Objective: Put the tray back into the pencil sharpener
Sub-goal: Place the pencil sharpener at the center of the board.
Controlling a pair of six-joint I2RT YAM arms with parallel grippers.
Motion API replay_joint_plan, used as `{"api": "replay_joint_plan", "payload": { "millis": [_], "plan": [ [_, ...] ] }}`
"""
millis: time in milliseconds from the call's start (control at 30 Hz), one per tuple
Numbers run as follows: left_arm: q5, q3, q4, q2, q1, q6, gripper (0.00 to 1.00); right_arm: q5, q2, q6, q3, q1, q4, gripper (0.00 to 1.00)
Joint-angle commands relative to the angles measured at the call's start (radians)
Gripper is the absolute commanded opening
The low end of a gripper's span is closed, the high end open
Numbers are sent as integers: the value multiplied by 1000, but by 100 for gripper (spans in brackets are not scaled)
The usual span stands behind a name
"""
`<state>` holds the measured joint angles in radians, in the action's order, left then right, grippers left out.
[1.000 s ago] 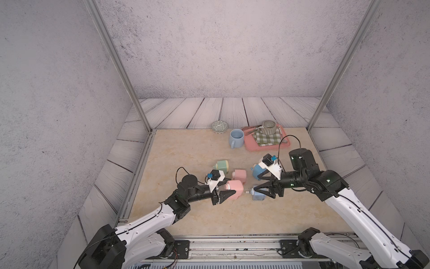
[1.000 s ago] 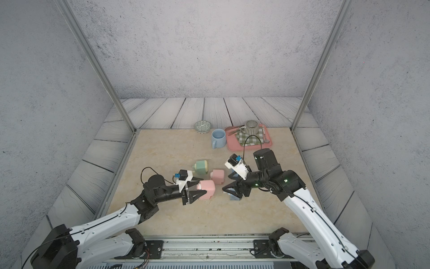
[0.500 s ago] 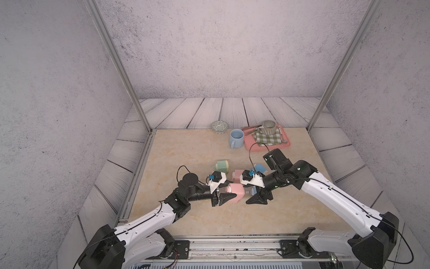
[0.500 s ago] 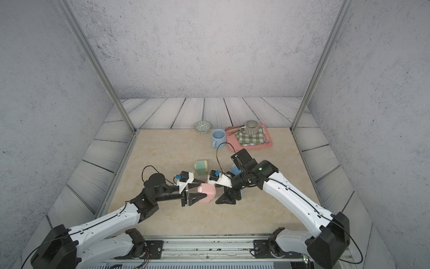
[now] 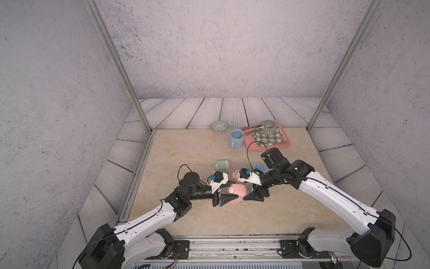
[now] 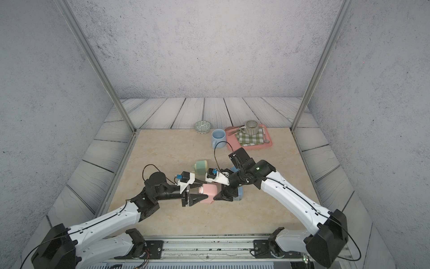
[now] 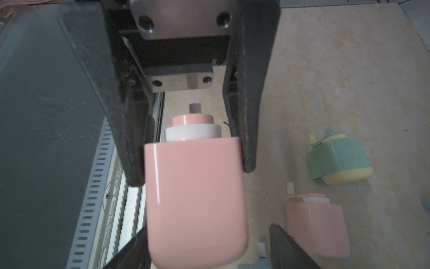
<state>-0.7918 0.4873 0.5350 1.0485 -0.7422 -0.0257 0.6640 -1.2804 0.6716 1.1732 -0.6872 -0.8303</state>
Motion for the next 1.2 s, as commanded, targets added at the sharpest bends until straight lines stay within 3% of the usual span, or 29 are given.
{"api": "replay_joint_plan", "payload": {
  "millis": [0,233,433,467,500,533,567,700,833,1000,1067,1167],
  "plan": [
    [-17,31,76,5,-3,-6,0,107,-21,-2,4,-11,-17,76],
    [14,15,127,4,-6,-34,0,122,-40,0,14,-12,-24,66],
    [42,2,138,7,-7,-45,0,107,-59,2,28,-11,-47,38],
    [54,5,121,4,-7,-45,4,104,-60,2,27,-12,-48,35],
    [68,5,102,-1,-7,-46,23,99,-61,2,25,-11,-47,33],
    [91,3,73,-13,-6,-45,52,87,-60,2,20,-11,-43,31],
    [117,-3,51,-32,-7,-44,99,72,-58,2,10,-12,-36,28],
    [203,-60,-27,-156,-6,-30,99,4,-44,-7,-54,-10,37,27],
    [297,-122,-177,-380,-6,-35,99,-83,-63,-30,-119,-11,170,26],
    [664,-147,-439,-701,-6,-56,99,-215,-131,-117,-179,-47,363,22],
    [848,-130,-549,-777,-4,-105,99,-263,-158,-156,-198,-74,423,23],
    [966,-128,-631,-814,-4,-133,99,-307,-210,-183,-195,-99,453,23]
  ]
}}
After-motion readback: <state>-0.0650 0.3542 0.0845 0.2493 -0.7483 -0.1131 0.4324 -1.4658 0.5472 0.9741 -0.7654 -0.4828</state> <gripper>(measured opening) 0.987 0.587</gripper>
